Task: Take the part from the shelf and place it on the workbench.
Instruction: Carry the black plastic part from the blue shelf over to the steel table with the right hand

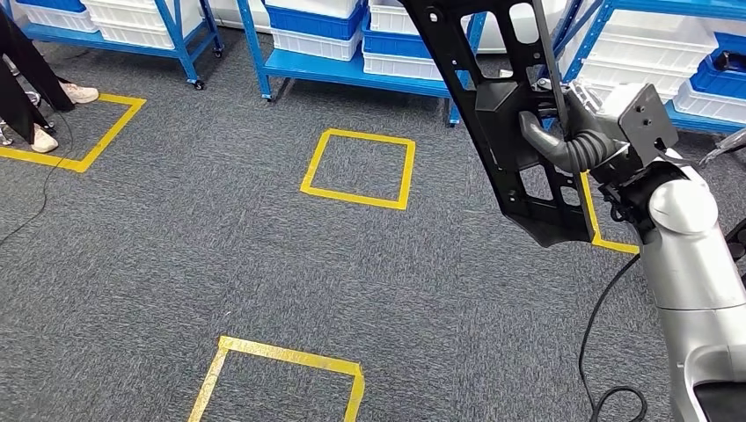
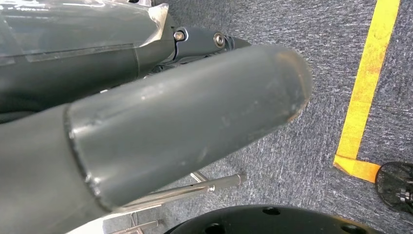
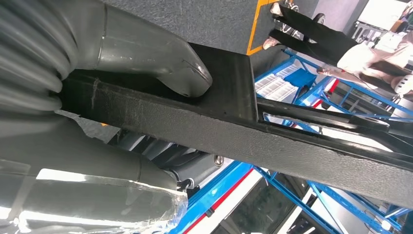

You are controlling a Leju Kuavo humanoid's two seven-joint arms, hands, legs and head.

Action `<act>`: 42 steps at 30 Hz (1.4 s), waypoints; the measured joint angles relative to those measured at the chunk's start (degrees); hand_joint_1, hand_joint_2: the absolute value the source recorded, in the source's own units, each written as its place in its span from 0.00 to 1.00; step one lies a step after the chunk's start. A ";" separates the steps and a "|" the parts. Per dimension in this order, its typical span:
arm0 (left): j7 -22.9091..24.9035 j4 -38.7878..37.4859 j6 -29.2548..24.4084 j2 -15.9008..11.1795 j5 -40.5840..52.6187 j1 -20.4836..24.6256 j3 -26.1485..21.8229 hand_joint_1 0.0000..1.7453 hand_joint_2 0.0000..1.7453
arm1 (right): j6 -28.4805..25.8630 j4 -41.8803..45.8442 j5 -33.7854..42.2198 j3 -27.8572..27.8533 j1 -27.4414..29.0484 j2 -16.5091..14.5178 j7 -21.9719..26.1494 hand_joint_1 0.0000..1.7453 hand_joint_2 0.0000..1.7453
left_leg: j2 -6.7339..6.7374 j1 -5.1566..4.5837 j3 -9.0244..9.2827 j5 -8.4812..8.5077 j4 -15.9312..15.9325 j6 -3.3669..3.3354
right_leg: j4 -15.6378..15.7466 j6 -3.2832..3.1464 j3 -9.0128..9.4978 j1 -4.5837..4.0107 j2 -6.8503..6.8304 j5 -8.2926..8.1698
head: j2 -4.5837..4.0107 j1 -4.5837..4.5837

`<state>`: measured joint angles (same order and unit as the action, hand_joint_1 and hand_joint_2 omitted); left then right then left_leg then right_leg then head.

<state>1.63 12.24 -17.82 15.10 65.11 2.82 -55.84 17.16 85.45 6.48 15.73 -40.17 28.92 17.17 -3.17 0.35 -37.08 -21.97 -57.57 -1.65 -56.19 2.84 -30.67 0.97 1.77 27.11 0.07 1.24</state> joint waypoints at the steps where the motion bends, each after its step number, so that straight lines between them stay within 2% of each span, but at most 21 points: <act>1: 0.25 0.00 -0.03 -0.02 0.01 0.01 -0.01 0.00 0.00 | -0.03 0.04 -0.16 0.00 -0.09 0.00 0.00 1.00 1.00 | 0.01 0.05 0.08 0.06 0.21 -0.30 | 0.14 0.17 0.07 -0.06 0.00 -0.04 | 0.00 -0.03; 4: 1.12 0.02 -0.21 -0.02 0.01 0.03 -0.01 0.00 0.00 | -0.09 0.09 -0.60 0.10 -0.64 -0.04 0.03 1.00 1.00 | 0.03 0.77 0.85 0.88 1.83 -0.89 | -2.76 0.06 -1.18 -0.01 -0.69 1.87 | 0.00 0.04; 6: 1.66 0.01 -0.26 0.00 0.07 0.04 0.00 0.00 0.00 | -0.10 -0.08 -0.68 0.31 -1.15 -0.15 0.04 1.00 1.00 | -0.03 1.13 0.87 1.14 2.20 -1.05 | -9.96 -0.09 -4.51 0.34 -1.05 5.43 | 0.00 0.27; 8: 2.06 -0.02 -0.21 0.04 0.14 0.03 0.01 0.00 0.00 | -0.09 -0.37 -0.70 0.60 -1.35 -0.38 0.07 1.00 1.00 | -0.31 1.40 0.65 1.25 2.17 -0.81 | -15.90 0.50 -7.11 0.72 -1.08 7.64 | 0.00 0.36; 9: 2.18 -0.02 -0.16 0.07 0.16 0.03 0.01 0.00 0.00 | -0.09 -0.51 -0.67 0.74 -1.34 -0.50 0.14 1.00 1.00 | -0.52 1.58 0.55 1.32 2.11 -0.54 | -15.61 1.17 -6.83 1.04 -1.09 7.25 | 0.00 0.38; 11: 2.37 -0.02 -0.26 0.07 -0.06 0.03 -0.02 0.00 0.00 | -0.09 -0.68 -0.49 0.89 -1.29 -0.55 0.37 1.00 1.00 | -1.07 2.05 0.32 1.38 1.78 0.23 | -8.58 2.82 -3.06 1.86 -0.90 4.30 | 0.00 0.42; 13: 2.86 0.01 -2.29 0.02 -1.89 0.08 -0.62 0.00 0.00 | -0.08 -0.61 0.36 0.85 -1.11 -0.04 0.39 1.00 1.00 | -1.77 2.27 0.03 1.39 1.36 1.35 | -1.70 3.38 0.36 1.88 -0.13 1.92 | 0.00 0.58; 16: 3.38 0.08 -8.40 -0.17 -6.18 0.02 -3.36 0.00 0.00 | 0.29 -0.24 2.14 0.27 -0.77 1.47 -0.54 1.00 1.00 | -2.78 2.16 -0.32 2.03 1.73 2.73 | -0.04 1.67 1.21 0.68 -0.17 0.96 | 0.00 0.33; 18: 3.73 0.11 -12.33 -0.58 -6.87 -0.20 -5.10 0.00 0.00 | 0.61 0.10 2.67 -0.16 -0.60 2.08 -1.20 1.00 1.00 | -2.01 2.14 -0.77 1.84 1.47 3.15 | 0.15 0.57 1.25 1.15 -1.03 0.39 | 0.00 -0.16; 21: 5.58 0.13 -16.11 -1.47 -4.84 -0.15 -6.02 0.00 0.00 | 0.71 1.03 2.62 -1.03 0.21 2.75 -1.84 1.00 1.00 | 1.71 1.80 -4.76 -3.44 -7.46 2.98 | 0.34 -1.02 1.20 1.58 -2.75 0.19 | 0.00 -0.93; 23: 6.08 0.13 -15.30 -1.95 -3.65 -0.06 -6.04 0.00 0.00 | 0.69 1.39 2.50 -1.56 0.64 3.08 -2.06 1.00 1.00 | 2.38 1.81 -8.08 -6.59 -15.13 2.89 | 0.31 -1.33 1.16 1.25 -4.11 0.29 | 0.00 -1.04; 24: 5.98 0.13 -14.34 -2.12 -3.36 -0.06 -6.04 0.00 0.00 | 0.68 1.51 2.45 -1.68 0.75 3.18 -2.18 1.00 1.00 | 2.53 1.83 -8.46 -6.69 -16.29 2.87 | 0.27 -1.36 1.17 1.16 -4.72 0.34 | 0.00 -1.04; 26: 5.70 0.13 -12.33 -2.35 -2.80 -0.05 -6.04 0.00 0.00 | 0.68 1.79 2.40 -1.79 0.84 3.32 -2.38 1.00 1.00 | 3.60 1.98 -5.57 -4.00 -11.55 2.98 | -0.06 -1.15 1.30 1.25 -5.83 0.75 | 0.00 -1.03; 28: 5.52 0.08 -10.32 -2.24 -2.12 0.07 -6.03 0.00 0.00 | 0.68 2.11 2.37 -2.03 0.77 3.51 -2.49 1.00 1.00 | 5.91 1.95 -1.96 -1.95 -4.98 3.14 | -0.91 -0.32 1.28 0.78 -6.78 1.61 | 0.00 -1.15; 30: 5.57 0.01 -8.45 -1.97 -1.02 0.27 -5.97 0.00 0.00 | 0.68 2.53 2.36 -2.41 0.62 3.87 -2.56 1.00 1.00 | 6.46 1.68 -1.23 -1.99 -3.15 2.58 | -1.51 0.52 1.21 -0.09 -7.64 2.23 | 0.00 -0.95; 32: 6.01 -0.01 -6.75 -1.89 0.41 0.31 -5.65 0.00 0.00 | 0.64 3.00 2.39 -2.74 0.70 4.26 -2.61 1.00 1.00 | 5.00 1.39 -1.42 -1.96 -3.26 1.62 | -1.39 0.88 1.55 -0.19 -8.47 2.50 | 0.00 -0.50; 34: 6.67 -0.01 -5.12 -1.85 1.93 0.23 -4.98 0.00 0.00 | 0.57 3.63 2.44 -3.01 1.35 4.59 -2.60 1.00 1.00 | 3.71 1.21 -1.20 -1.88 -2.97 0.71 | -2.72 0.84 1.18 0.26 -7.08 3.76 | 0.01 -0.21; 36: 7.08 0.00 -4.02 -1.84 2.92 0.24 -4.30 0.00 0.00 | 0.50 4.21 2.46 -3.42 2.29 4.92 -2.54 1.00 1.00 | 2.39 1.15 -1.07 -1.64 -2.62 0.00 | -8.84 0.30 -1.77 0.55 -4.08 6.75 | 0.01 0.16; 38: 7.16 0.00 -3.46 -1.81 3.14 0.27 -4.01 0.00 0.00 | 0.48 4.41 2.37 -3.84 3.08 5.04 -2.38 1.00 1.00 | 0.95 0.92 -1.12 -1.48 -2.48 -0.26 | -16.96 -0.01 -6.22 0.34 -2.56 9.43 | 0.02 0.75; 40: 7.16 0.00 -3.21 -1.75 3.07 0.28 -3.98 0.00 0.00 | 0.56 4.42 1.93 -3.98 3.48 4.73 -2.10 1.00 1.00 | -0.61 0.43 -1.06 -1.38 -2.46 -0.43 | -18.43 0.18 -7.87 -0.21 -2.03 8.76 | 0.02 1.23; 42: 7.16 0.00 -3.18 -1.69 3.04 0.32 -3.97 0.00 0.00 | 0.63 4.41 1.49 -3.97 3.46 4.35 -1.85 1.00 1.00 | -2.15 -0.07 -0.93 -1.23 -2.44 -0.65 | -11.36 -0.01 -5.38 -0.84 -0.53 4.89 | 0.01 1.31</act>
<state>8.79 12.24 -21.00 13.41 68.14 3.14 -59.81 17.79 89.86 7.97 11.76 -36.71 33.26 15.32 -5.32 0.28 -38.01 -23.20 -60.01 -2.30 -67.55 2.83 -36.05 0.12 1.25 32.01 0.07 2.55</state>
